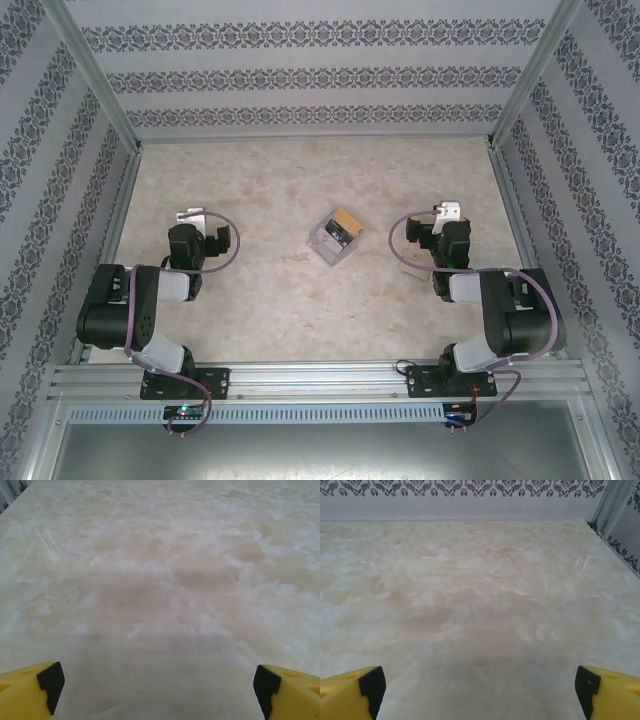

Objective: Take the credit cards out of the card holder

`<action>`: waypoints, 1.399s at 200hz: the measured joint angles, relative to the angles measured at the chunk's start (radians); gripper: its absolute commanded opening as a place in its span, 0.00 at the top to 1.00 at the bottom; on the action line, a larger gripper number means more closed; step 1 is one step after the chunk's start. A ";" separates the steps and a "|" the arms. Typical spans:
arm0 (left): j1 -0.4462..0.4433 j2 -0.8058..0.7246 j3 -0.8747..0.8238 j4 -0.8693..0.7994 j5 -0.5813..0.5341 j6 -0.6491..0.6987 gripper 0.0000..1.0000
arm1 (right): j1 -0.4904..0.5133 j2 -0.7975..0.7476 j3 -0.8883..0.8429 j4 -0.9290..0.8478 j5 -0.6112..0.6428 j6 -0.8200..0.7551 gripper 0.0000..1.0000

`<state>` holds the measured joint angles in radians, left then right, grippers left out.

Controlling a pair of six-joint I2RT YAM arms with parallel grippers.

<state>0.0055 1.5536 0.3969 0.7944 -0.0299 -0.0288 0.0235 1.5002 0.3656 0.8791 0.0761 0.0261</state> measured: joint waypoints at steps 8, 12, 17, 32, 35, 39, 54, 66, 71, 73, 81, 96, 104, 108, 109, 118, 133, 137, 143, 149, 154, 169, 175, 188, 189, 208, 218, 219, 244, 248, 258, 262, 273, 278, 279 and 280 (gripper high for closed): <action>0.000 0.000 0.000 0.000 0.000 0.000 0.01 | 0.000 0.000 0.000 0.000 0.000 0.000 0.02; 0.000 0.000 0.000 0.000 0.000 0.000 0.01 | 0.000 0.000 0.000 0.000 0.000 0.000 0.02; 0.000 0.000 0.000 0.000 0.000 0.000 0.01 | 0.000 0.000 0.000 0.000 0.000 0.000 0.02; 0.000 0.000 0.000 0.000 0.000 0.000 0.01 | 0.000 0.000 0.000 0.000 0.000 0.000 0.02; 0.000 0.000 0.000 0.000 0.000 0.000 0.01 | 0.000 0.000 0.000 0.000 0.000 0.000 0.02; 0.000 0.000 0.000 0.000 0.000 0.000 0.01 | 0.000 0.000 0.000 0.000 0.000 0.000 0.02; 0.000 0.000 0.000 0.000 0.000 0.000 0.01 | 0.000 0.000 0.000 0.000 0.000 0.000 0.02; 0.000 0.000 0.000 0.000 0.000 0.000 0.01 | 0.000 0.000 0.000 0.000 0.000 0.000 0.02; 0.000 0.000 0.000 0.000 0.000 0.000 0.01 | 0.000 0.000 0.000 0.000 0.000 0.000 0.02; 0.000 0.000 0.000 0.000 0.000 0.000 0.01 | 0.000 0.000 0.000 0.000 0.000 0.000 0.02; 0.000 0.000 0.000 0.000 0.000 0.000 0.01 | 0.000 0.000 0.000 0.000 0.000 0.000 0.02; 0.000 0.000 0.000 0.000 0.000 0.000 0.01 | 0.000 0.000 0.000 0.000 0.000 0.000 0.02; 0.000 0.000 0.000 0.000 0.000 0.000 0.01 | 0.000 0.000 0.000 0.000 -0.002 0.000 0.02; 0.000 0.000 0.000 0.000 0.000 0.000 0.01 | 0.000 0.000 0.000 0.000 -0.004 0.000 0.02; 0.000 0.000 0.000 0.000 0.000 0.000 0.01 | 0.000 0.000 0.000 0.000 -0.004 0.000 0.02; 0.000 0.000 0.000 0.000 0.000 0.000 0.01 | 0.000 0.000 0.000 0.000 -0.007 0.000 0.02; 0.000 0.000 0.000 0.000 0.000 0.000 0.01 | 0.000 0.000 0.000 0.000 -0.008 0.000 0.02; 0.000 0.000 0.000 0.000 0.000 0.000 0.01 | 0.000 0.000 0.000 0.000 -0.008 0.000 0.02; 0.000 0.000 0.000 0.000 0.000 0.000 0.01 | 0.000 0.000 0.000 0.000 -0.008 0.000 0.02; 0.000 0.000 0.000 0.000 0.000 0.000 0.01 | 0.000 0.000 0.000 0.000 -0.008 0.000 0.02; 0.000 0.000 0.000 0.000 0.000 0.000 0.01 | 0.000 0.000 0.000 0.000 -0.008 0.000 0.02; 0.000 0.000 0.000 0.000 0.000 0.000 0.01 | 0.000 0.000 0.000 0.000 -0.008 0.000 0.02; 0.000 0.000 0.000 0.000 0.000 0.000 0.01 | 0.000 0.000 0.000 0.000 -0.008 0.000 0.02; 0.000 0.000 0.001 -0.002 0.000 0.000 0.01 | 0.000 0.000 0.000 0.001 -0.010 0.000 0.02; 0.000 0.000 0.001 -0.002 0.000 0.000 0.01 | 0.000 0.000 0.000 0.000 -0.010 0.000 0.02; 0.000 -0.027 0.024 -0.070 -0.010 0.000 0.01 | 0.000 -0.020 -0.001 -0.013 -0.009 0.000 0.02; 0.000 -0.060 0.051 -0.126 -0.023 -0.001 0.01 | 0.000 -0.051 -0.003 -0.027 -0.004 0.000 0.02; 0.000 -0.062 0.053 -0.129 -0.024 -0.001 0.01 | 0.000 -0.054 -0.003 -0.027 -0.003 0.000 0.02; 0.000 -0.159 0.121 -0.234 -0.040 -0.010 0.01 | 0.010 -0.189 -0.006 -0.092 0.034 0.000 0.02; 0.000 -0.173 0.131 -0.251 -0.043 -0.016 0.01 | 0.014 -0.211 -0.006 -0.102 0.041 0.000 0.02; 0.000 -0.207 0.162 -0.309 -0.047 -0.034 0.01 | 0.028 -0.267 -0.003 -0.145 0.062 0.005 0.02; 0.000 -0.218 0.175 -0.333 -0.047 -0.044 0.01 | 0.035 -0.294 -0.003 -0.168 0.070 0.009 0.02; 0.000 -0.247 0.214 -0.405 -0.046 -0.071 0.01 | 0.050 -0.360 0.004 -0.236 0.089 0.027 0.02; 0.000 -0.257 0.232 -0.440 -0.046 -0.086 0.01 | 0.055 -0.386 0.010 -0.272 0.096 0.036 0.02; 0.000 -0.261 0.237 -0.449 -0.045 -0.091 0.01 | 0.056 -0.390 0.011 -0.277 0.097 0.038 0.02; 0.000 -0.262 0.240 -0.454 -0.044 -0.093 0.01 | 0.058 -0.399 0.013 -0.289 0.099 0.044 0.02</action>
<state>0.0055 1.2911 0.6369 0.3408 -0.0742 -0.1223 0.0811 1.1007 0.3790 0.5903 0.1749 0.0704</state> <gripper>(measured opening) 0.994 0.982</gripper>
